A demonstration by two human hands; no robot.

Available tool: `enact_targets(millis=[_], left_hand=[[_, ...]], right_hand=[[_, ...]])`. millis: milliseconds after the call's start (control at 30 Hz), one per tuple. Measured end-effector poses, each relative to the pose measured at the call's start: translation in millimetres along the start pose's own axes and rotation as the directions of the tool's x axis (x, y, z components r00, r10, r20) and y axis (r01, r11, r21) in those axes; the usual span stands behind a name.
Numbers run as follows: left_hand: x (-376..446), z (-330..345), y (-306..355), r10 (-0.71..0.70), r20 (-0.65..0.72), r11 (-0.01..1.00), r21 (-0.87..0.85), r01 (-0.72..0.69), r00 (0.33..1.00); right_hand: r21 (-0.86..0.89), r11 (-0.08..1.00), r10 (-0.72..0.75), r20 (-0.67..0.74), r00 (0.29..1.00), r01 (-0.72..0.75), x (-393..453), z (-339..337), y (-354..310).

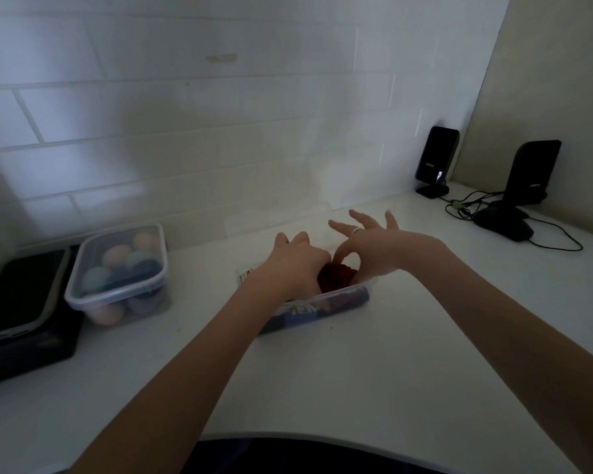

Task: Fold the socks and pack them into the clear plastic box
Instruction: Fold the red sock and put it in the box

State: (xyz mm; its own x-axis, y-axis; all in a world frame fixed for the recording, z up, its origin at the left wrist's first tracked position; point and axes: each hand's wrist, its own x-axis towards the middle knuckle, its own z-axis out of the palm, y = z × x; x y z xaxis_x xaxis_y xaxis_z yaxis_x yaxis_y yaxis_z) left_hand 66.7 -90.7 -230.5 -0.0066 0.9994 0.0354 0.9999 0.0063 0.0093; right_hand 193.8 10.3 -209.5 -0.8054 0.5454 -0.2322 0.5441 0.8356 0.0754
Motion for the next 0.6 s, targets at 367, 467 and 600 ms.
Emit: enact_targets(millis=[367, 467, 600], left_hand=[[0.8, 6.9, -5.1, 0.017, -0.050, 1.000, -0.019, -0.018, 0.999], [-1.4, 6.9, -9.4, -0.050, 0.021, 0.993, -0.107, 0.052, 0.999], [-5.1, 2.2, -14.3, -0.085, 0.086, 0.971, -0.218, 0.102, 0.993]], right_hand=[[-0.108, 0.992, 0.082, 0.095, 0.992, -0.072, 9.8, 5.9, -9.6], [0.118, 0.993, 0.007, 0.138, 0.990, -0.023, 4.9, 1.1, 0.6], [0.419, 0.908, -0.074, 0.151, 0.986, 0.004, -2.0, -3.5, 9.6]])
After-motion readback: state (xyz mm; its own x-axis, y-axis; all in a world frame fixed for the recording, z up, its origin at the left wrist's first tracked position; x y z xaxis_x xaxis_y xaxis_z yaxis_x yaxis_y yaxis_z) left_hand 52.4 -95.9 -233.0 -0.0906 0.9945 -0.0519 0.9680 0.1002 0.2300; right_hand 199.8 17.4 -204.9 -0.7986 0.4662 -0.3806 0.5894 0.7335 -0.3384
